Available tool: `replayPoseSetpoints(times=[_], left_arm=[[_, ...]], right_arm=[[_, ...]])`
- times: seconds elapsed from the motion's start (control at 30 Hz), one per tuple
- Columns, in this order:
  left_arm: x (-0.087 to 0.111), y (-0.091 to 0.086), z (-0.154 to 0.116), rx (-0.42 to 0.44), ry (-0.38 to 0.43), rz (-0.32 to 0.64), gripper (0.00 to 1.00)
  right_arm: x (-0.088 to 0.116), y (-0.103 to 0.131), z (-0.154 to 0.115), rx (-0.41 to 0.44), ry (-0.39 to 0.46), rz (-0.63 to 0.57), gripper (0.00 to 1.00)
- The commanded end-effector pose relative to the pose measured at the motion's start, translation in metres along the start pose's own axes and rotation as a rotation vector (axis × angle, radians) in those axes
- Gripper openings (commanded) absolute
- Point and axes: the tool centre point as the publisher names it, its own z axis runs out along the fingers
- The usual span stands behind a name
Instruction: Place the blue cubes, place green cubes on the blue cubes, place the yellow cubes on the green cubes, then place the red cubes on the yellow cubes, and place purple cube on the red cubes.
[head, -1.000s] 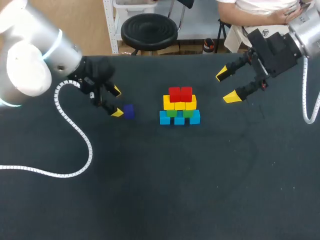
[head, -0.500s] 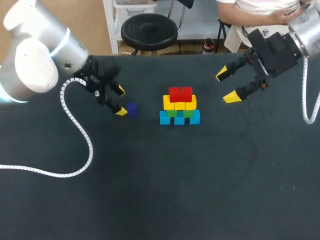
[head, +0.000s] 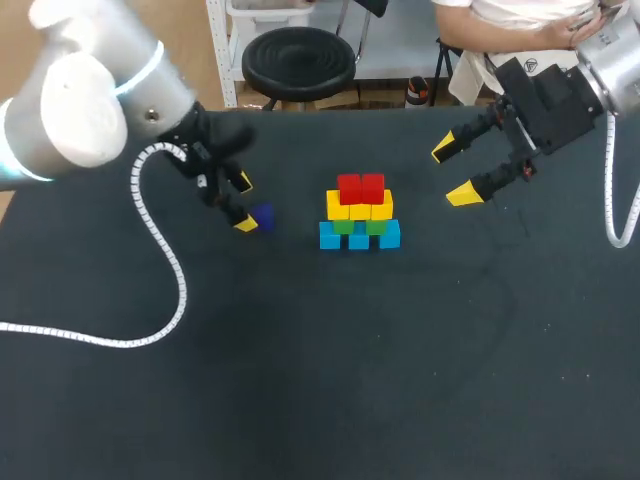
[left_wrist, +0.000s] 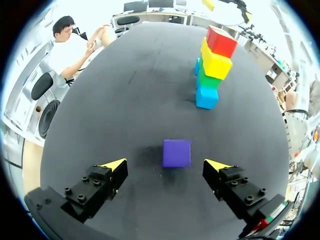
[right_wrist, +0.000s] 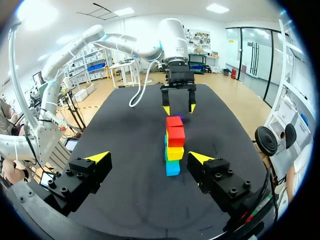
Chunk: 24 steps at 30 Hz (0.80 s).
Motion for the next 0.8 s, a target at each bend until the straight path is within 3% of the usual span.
replayPoseSetpoints(times=[0.03,0.8], left_arm=[[-0.006,-0.004,0.003,-0.026,0.031,-0.012,1.0],[-0.009,0.003,0.015,-0.013,0.066,-0.037,1.0]], right_arm=[[0.0,0.001,0.0,0.003,-0.001,-0.001,1.0],[0.0,0.001,0.0,0.003,-0.001,-0.001,1.0]])
